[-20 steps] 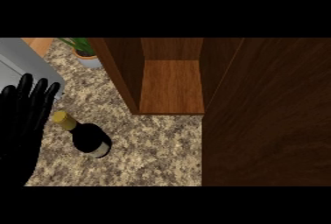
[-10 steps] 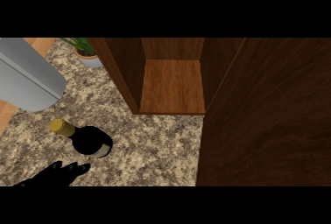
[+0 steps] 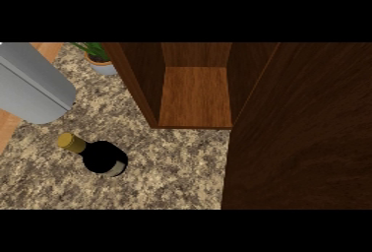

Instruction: Pick up the wine, place it into the cabinet and close the cabinet

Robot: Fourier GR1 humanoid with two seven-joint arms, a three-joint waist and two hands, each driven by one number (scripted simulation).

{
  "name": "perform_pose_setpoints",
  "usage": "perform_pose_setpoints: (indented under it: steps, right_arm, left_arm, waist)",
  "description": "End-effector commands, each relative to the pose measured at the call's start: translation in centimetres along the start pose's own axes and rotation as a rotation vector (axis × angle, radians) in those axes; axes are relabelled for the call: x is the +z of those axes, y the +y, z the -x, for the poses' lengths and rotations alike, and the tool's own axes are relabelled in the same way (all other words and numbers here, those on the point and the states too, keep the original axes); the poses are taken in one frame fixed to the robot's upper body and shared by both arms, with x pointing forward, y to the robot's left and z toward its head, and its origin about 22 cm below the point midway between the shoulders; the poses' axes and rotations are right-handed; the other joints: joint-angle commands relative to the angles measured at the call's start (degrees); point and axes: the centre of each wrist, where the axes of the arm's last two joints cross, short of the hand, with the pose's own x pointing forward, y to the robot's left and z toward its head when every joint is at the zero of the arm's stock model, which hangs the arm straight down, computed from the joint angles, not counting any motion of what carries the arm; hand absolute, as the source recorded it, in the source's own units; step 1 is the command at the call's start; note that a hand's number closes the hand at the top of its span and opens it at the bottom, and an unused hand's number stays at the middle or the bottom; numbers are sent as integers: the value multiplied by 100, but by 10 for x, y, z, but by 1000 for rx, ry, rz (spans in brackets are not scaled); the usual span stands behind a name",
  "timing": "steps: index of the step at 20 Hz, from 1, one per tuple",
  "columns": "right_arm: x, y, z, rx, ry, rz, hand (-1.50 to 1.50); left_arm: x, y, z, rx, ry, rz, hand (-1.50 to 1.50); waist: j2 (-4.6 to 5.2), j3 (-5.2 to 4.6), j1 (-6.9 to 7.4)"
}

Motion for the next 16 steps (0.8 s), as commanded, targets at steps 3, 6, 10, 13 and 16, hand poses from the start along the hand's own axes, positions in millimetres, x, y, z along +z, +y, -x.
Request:
perform_pose_setpoints:
  steps: [3, 6, 10, 13, 16]
  right_arm:
    - [-4, 2, -19, 1, -8, 12, -150]
    - [-3, 0, -21, 5, -9, 13, -150]
    - [-2, -4, -37, 16, 12, 7, -150]
    - [-14, 4, -30, -1, -15, 9, -150]
    - [-10, 2, -33, 5, 6, 7, -150]
  left_arm:
    - [-6, -33, -32, 32, -98, 98, -150]
    - [-7, -43, -34, 41, -88, 56, -150]
    - [3, -33, -41, 21, -100, 43, -150]
    - [-1, -43, -44, 30, -94, -1, -150]
    - [4, -44, -41, 37, -87, -37, -150]
  waist:
    - [-1, 3, 30]
    - [-3, 8, 8]
    - [-15, 5, 31]
    - [-1, 10, 30]
    - [2, 10, -15]
